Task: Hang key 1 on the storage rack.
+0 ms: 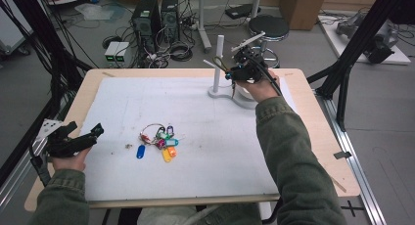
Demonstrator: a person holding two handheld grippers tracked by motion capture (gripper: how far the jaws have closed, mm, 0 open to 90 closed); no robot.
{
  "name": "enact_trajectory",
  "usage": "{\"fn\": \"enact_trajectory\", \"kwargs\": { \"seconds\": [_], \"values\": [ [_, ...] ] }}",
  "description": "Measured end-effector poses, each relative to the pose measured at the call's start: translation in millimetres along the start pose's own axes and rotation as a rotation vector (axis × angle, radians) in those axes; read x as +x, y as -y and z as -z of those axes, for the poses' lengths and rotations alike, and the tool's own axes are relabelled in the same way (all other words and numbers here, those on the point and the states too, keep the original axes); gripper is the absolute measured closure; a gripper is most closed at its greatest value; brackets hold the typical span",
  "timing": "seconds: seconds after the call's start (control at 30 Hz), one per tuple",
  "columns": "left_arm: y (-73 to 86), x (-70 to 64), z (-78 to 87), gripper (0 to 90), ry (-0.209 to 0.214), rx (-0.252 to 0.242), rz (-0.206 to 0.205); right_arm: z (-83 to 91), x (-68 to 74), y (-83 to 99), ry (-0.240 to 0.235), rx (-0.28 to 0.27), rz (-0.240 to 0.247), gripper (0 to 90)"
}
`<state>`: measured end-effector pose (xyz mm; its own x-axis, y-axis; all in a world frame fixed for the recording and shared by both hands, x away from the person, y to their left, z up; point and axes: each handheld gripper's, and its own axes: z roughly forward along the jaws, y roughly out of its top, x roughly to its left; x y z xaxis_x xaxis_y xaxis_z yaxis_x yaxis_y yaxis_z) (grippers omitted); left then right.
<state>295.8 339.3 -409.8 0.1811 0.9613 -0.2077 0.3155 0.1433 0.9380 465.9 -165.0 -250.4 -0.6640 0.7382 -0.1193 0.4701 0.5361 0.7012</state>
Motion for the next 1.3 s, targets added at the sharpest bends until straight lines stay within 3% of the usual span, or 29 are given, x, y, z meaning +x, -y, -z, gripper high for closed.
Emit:
{"fn": "enact_trajectory", "kwargs": {
  "seconds": [0.27,0.3,0.53,1.3],
  "values": [
    [0.1,-0.1,-1.0,1.7,0.005,0.012,0.001,3.4,-8.3,-4.9,0.021,-0.022,-0.004,70.9],
    [0.1,-0.2,-1.0,1.7,0.005,0.012,0.002,2.9,-11.3,-3.6,0.025,-0.009,-0.027,70.9],
    [0.1,0.2,-1.1,1.7,0.002,0.012,0.000,-2.6,-20.3,-1.6,0.030,0.001,-0.051,70.7],
    [0.7,-0.3,-1.0,1.7,-0.005,0.019,-0.005,-53.1,-28.3,-2.3,0.047,0.050,-0.052,69.6]
  ]
}}
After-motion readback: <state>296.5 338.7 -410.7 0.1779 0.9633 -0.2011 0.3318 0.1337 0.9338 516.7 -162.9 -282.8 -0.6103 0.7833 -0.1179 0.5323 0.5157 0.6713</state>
